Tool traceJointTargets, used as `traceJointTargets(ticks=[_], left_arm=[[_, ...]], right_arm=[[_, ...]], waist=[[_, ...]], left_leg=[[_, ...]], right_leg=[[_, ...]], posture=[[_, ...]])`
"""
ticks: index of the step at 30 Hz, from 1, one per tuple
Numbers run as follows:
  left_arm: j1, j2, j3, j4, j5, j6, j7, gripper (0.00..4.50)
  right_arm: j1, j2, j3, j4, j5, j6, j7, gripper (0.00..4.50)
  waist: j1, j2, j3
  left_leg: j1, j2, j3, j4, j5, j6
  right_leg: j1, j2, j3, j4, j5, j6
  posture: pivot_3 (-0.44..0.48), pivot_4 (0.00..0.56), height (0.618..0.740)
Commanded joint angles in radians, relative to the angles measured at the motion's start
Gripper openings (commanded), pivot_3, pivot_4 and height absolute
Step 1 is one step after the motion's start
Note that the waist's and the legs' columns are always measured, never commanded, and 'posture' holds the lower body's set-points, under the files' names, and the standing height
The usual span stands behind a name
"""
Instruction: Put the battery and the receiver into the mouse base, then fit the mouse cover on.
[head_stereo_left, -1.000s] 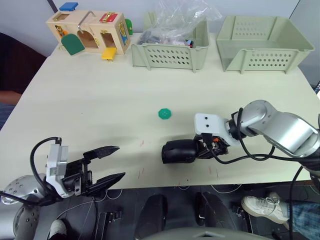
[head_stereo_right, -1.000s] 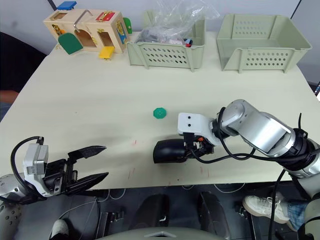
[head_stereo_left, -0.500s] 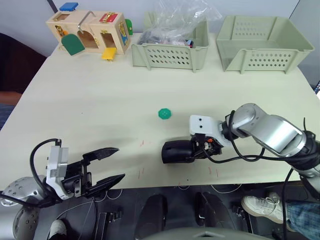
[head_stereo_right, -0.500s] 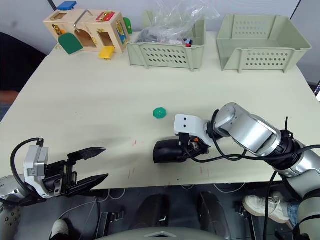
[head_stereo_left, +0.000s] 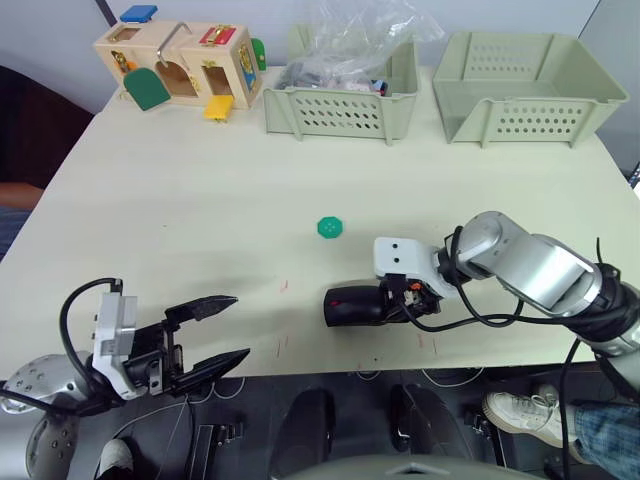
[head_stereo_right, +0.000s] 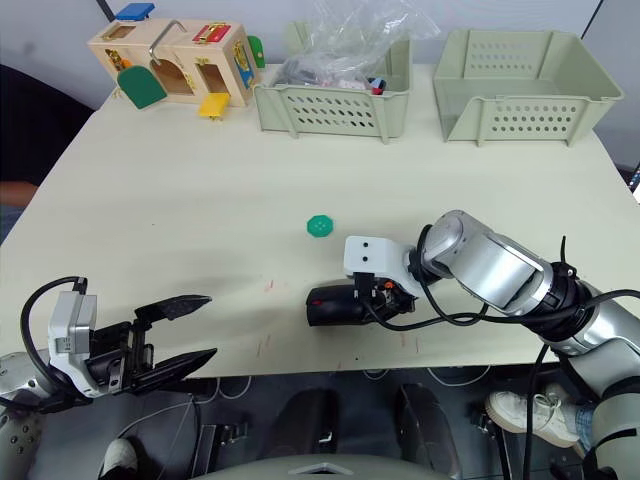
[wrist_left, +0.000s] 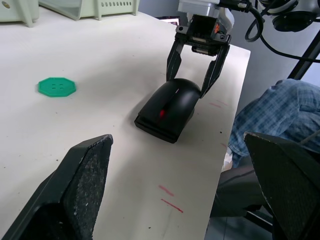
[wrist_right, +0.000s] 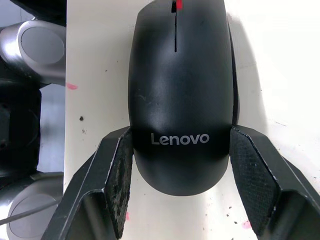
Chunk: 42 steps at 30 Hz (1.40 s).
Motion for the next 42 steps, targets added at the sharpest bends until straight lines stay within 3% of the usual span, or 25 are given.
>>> traceJointTargets(ticks=[1, 42], left_arm=[[0.012, -0.004, 0.015, -0.021, 0.002, -0.020, -0.003, 4.50], [0.033, 0.001, 0.020, -0.012, 0.012, -0.033, -0.007, 4.50]], right_arm=[[-0.021, 0.011, 0.002, -0.018, -0.006, 0.023, -0.003, 2.47], [0.016, 0.058, -0.015, -0.036, -0.001, 0.078, -0.061, 2.47]], waist=[[0.000, 0.000, 0.000], [-0.002, 0.000, 0.000]], left_leg=[[0.000, 0.000, 0.000, 0.000, 0.000, 0.000], [0.001, 0.000, 0.000, 0.001, 0.000, 0.000]], right_leg=[[0.000, 0.000, 0.000, 0.000, 0.000, 0.000], [0.000, 0.000, 0.000, 0.003, 0.000, 0.000]], posture=[[0.000, 0.150, 0.740], [0.000, 0.150, 0.740]])
